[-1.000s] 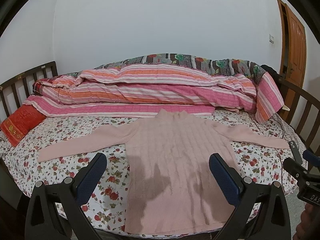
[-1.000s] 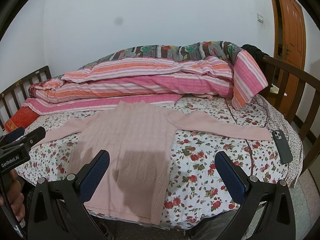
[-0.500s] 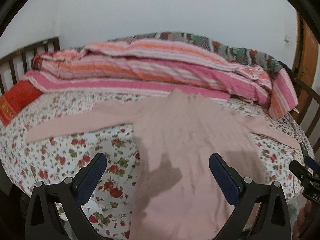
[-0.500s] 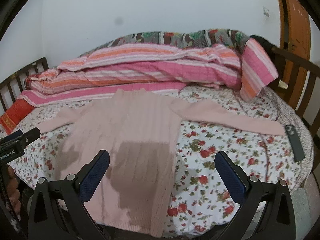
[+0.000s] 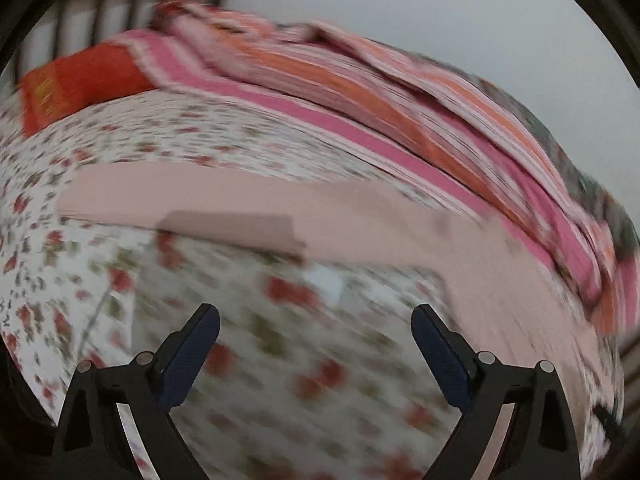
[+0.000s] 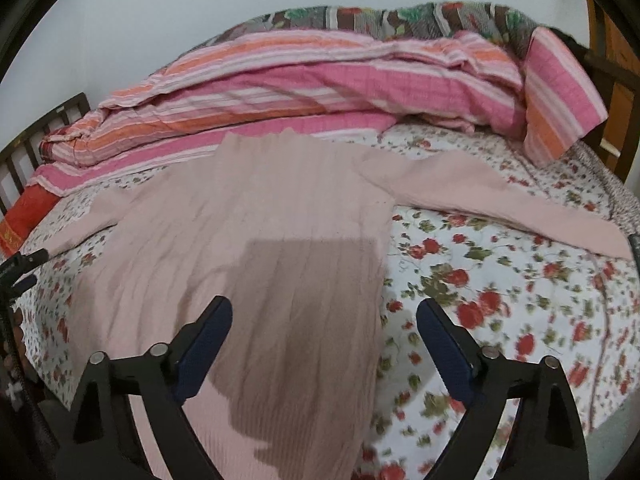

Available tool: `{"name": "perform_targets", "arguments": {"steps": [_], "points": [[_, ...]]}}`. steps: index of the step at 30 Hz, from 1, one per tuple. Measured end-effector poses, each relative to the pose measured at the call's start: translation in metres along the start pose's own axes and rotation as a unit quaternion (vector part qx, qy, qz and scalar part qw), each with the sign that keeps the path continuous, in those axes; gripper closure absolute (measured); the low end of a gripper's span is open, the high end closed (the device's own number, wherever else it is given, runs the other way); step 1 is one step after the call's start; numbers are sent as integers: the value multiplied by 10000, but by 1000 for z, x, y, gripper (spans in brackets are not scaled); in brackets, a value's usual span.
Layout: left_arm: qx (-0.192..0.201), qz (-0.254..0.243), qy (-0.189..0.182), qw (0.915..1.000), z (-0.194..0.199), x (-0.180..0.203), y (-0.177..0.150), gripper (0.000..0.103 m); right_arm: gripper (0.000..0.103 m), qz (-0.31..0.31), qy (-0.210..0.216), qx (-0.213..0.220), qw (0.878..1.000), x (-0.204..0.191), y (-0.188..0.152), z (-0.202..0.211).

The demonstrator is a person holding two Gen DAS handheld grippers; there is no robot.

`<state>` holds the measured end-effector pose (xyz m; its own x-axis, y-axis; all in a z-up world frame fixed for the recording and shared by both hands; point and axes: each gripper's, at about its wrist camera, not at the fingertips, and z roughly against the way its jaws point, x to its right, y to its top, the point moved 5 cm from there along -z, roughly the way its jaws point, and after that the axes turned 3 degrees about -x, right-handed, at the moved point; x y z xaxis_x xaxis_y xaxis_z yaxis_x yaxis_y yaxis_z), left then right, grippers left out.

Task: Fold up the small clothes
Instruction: 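Grasp the sleeve nearest the left tool and fold it across the sweater body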

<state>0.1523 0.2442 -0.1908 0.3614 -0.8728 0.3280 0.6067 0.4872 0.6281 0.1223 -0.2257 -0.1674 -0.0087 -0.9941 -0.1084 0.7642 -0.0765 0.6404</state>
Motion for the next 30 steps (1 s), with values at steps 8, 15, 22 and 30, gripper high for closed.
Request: {"name": "perform_targets", "arguments": {"steps": [8, 15, 22, 30], "points": [[168, 1421, 73, 9897, -37, -105, 40, 38, 15, 111, -13, 41, 9999, -10, 19, -28], [410, 1295, 742, 9880, -54, -115, 66, 46, 15, 285, -7, 122, 9995, -20, 39, -41], [599, 606, 1367, 9869, -49, -98, 82, 96, 15, 127, 100, 279, 9995, -1, 50, -48], [938, -137, 977, 9907, -25, 13, 104, 96, 15, -315, 262, 305, 9987, 41, 48, -41]]}}
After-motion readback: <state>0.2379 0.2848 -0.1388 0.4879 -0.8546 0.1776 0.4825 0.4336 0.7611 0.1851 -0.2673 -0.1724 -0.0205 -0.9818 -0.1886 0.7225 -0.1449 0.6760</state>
